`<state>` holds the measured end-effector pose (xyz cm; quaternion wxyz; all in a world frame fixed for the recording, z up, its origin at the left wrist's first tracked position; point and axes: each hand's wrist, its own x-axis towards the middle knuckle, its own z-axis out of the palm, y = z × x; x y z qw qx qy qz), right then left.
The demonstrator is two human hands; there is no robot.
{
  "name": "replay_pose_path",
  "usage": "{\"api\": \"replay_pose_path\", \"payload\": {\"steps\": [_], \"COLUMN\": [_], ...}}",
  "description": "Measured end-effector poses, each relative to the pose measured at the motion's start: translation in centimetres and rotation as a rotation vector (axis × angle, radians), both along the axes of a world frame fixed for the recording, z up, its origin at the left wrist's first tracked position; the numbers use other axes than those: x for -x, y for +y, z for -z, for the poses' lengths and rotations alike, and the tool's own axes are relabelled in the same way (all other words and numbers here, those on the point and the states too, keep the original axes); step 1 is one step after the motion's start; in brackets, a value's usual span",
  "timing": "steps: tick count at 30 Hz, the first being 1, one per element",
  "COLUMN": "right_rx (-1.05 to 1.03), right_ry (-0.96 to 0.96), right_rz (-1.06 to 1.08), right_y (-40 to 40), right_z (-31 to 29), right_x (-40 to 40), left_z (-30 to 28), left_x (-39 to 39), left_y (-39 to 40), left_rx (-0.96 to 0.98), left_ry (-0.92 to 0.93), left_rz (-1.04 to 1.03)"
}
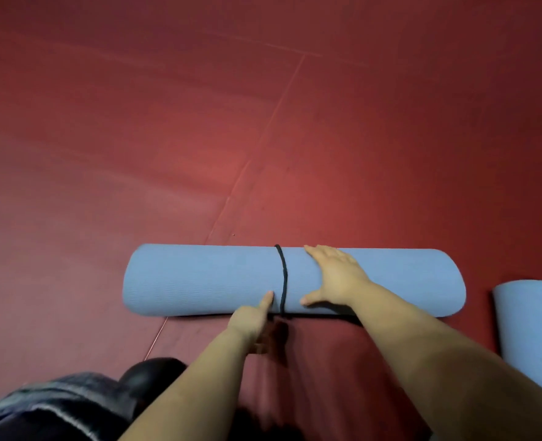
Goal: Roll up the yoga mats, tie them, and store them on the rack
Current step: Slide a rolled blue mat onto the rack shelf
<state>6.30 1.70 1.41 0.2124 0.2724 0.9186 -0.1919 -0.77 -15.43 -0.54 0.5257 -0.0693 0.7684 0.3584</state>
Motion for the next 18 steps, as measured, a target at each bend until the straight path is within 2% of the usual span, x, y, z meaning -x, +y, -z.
{"api": "replay_pose_path", "payload": {"steps": [4, 6, 8, 10, 15, 18], "right_rx": [-0.096, -0.113, -0.128, -0.132, -0.177, -0.184], "right_ry": [-0.078, -0.069, -0.050, -0.033, -0.040, -0.021], "right_rz": [0.018, 0.033, 0.041, 0.054, 0.015, -0.001], "right_y": [0.6, 0.3, -0.3, -0.9, -0.9, 0.1], "right_z": [-0.7, -0.8, -0.6, -0.2, 1.1, 1.7], "right_x": [-3.0, -3.8, -4.0, -3.9, -3.0, -2.0], "left_z": [-1.1, -2.2, -2.4, -2.4, -1.0, 1.0], "left_x": [-0.3, 0.1, 1.1, 2.4, 5.2, 5.8], "left_y": [-1.3, -1.3, -1.1, -0.7, 0.2, 0.1], "left_rx": [0.127, 0.058, 0.018, 0.083, 0.374, 0.441], "left_ry": [0.699, 0.922, 1.064, 1.102, 0.981, 1.084], "left_rz": [0.588, 0.725, 0.808, 0.881, 1.190, 1.227]}}
